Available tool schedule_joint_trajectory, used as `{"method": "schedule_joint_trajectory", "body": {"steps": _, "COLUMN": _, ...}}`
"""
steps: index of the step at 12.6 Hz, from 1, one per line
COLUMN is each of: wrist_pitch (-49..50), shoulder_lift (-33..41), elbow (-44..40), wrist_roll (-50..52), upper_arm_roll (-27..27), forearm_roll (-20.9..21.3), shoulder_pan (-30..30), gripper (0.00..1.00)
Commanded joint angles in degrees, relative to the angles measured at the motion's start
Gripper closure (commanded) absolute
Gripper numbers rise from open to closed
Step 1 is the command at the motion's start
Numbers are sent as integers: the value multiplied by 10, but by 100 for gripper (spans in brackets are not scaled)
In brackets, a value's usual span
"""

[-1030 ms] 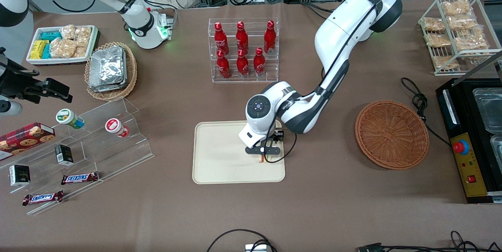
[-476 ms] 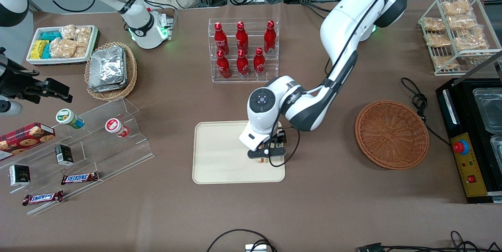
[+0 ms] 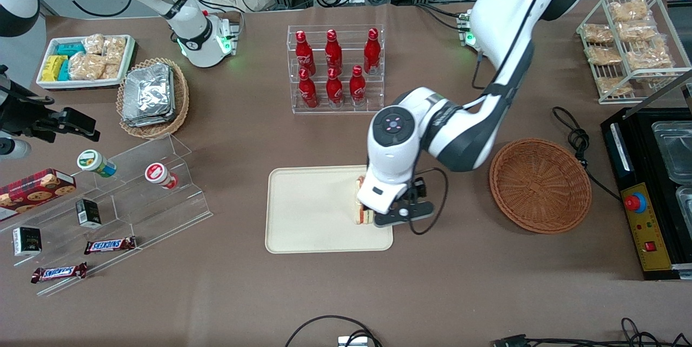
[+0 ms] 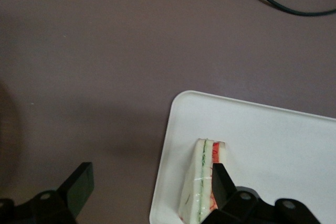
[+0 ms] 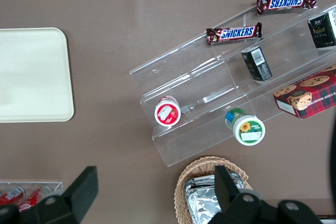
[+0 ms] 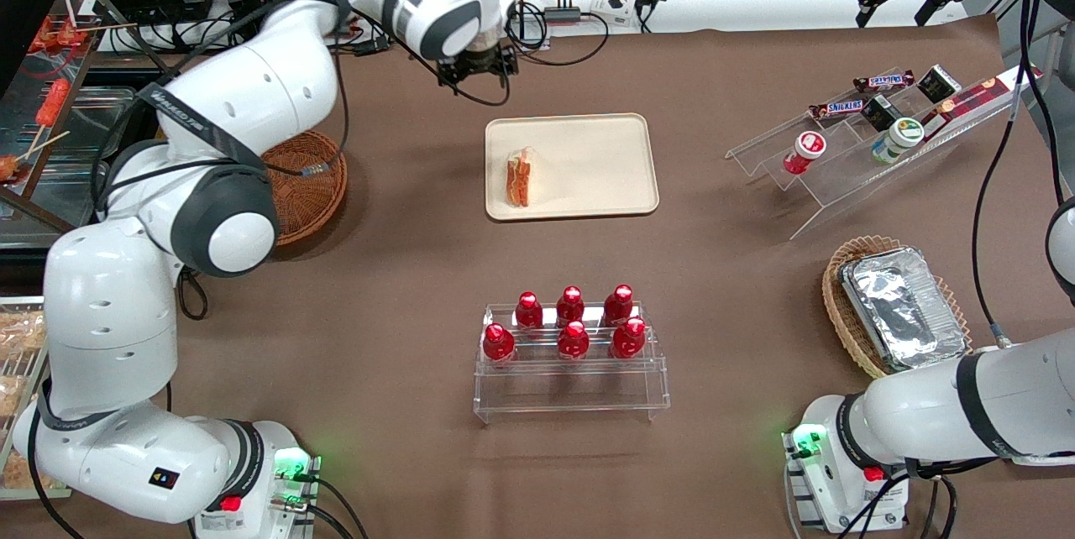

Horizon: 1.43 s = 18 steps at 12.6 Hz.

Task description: Place sandwich from basket to tray

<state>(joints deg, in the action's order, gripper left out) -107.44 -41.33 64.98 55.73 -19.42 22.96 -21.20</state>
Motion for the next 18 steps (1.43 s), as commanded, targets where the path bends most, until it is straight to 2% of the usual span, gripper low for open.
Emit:
{"method": "schedule_joint_trajectory", "body": {"steps": 1, "wrist_pitch": 70, "shoulder_lift": 51, "elbow": 4, "wrist_roll": 6, "upper_arm_roll": -2, "forearm_roll": 4, "shoulder_pan": 33, "gripper": 1}}
{"method": "schedule_joint_trajectory", "body": {"steps": 6, "wrist_pitch": 132, "shoulder_lift": 105, "elbow": 7, "wrist_roll": -3, "upper_arm_roll": -4, "forearm_roll": 2, "shoulder_pan": 107, "gripper": 1}}
{"method": "schedule_joint_trajectory", "body": {"steps": 7, "wrist_pitch": 134, "shoulder_lift": 116, "elbow": 7, "wrist_roll": -16, "upper_arm_roll": -4, "forearm_roll": -12, "shoulder_pan": 124, "gripper": 1}}
{"method": "schedule_joint_trajectory", "body": {"steps": 8, "wrist_pitch": 144, "shoulder_lift": 129, "elbow": 8, "wrist_roll": -47, "upper_arm_roll": -3, "forearm_roll": -32, "shoulder_pan": 136, "gripper": 1}}
{"method": "schedule_joint_trajectory", "body": {"steps": 14, "wrist_pitch": 190, "shoulder_lift": 176, "elbow": 15, "wrist_roll": -176, "upper_arm_roll": -1, "forearm_roll": -77, "shoulder_pan": 205, "gripper": 0}}
{"method": "schedule_joint_trajectory", "body": {"steps": 16, "wrist_pitch": 188, "shoulder_lift": 230, "elbow": 76, "wrist_roll": -266, "upper_arm_roll": 2, "forearm_roll": -108, "shoulder_pan": 239, "gripper": 0}}
{"method": "schedule_joint_trajectory", "body": {"steps": 18, "wrist_pitch": 189, "shoulder_lift": 269, "elbow": 102, "wrist_roll": -333, "upper_arm_roll": 49, "forearm_roll": -138, "shoulder_pan": 242, "gripper": 0}}
